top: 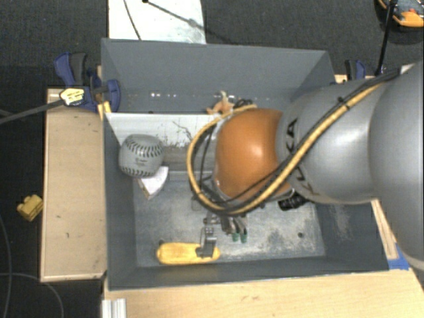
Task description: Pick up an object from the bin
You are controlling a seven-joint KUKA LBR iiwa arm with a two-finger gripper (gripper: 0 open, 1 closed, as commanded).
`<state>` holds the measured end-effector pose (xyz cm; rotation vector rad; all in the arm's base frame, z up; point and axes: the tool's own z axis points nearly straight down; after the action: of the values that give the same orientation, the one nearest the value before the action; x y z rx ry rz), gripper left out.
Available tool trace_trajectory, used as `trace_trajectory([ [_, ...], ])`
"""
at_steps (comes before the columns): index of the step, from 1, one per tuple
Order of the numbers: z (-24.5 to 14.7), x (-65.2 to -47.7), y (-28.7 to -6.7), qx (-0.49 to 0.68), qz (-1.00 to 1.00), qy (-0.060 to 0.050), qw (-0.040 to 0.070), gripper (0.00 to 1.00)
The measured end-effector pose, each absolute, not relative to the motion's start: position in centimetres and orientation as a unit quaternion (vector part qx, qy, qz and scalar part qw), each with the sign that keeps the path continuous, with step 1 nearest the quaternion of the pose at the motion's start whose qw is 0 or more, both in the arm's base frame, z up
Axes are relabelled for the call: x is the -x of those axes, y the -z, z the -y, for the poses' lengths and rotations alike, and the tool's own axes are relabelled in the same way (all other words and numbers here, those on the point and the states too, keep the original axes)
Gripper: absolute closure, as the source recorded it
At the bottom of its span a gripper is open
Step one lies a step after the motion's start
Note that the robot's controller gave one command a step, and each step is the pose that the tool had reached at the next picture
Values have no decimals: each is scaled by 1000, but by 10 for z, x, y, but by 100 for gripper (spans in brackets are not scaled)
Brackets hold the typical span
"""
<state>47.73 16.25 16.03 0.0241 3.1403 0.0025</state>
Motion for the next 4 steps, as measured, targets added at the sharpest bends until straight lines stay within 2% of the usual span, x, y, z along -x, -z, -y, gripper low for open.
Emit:
trace_trajectory([
  [1,-155,-480,-143,47,-999,-1,3,0],
  [2,-144,-479,-96,175,-985,0,2,0],
  [3,-143,-482,-82,183,-983,0,2,0],
  [4,-154,-482,-90,238,-971,0,2,0],
])
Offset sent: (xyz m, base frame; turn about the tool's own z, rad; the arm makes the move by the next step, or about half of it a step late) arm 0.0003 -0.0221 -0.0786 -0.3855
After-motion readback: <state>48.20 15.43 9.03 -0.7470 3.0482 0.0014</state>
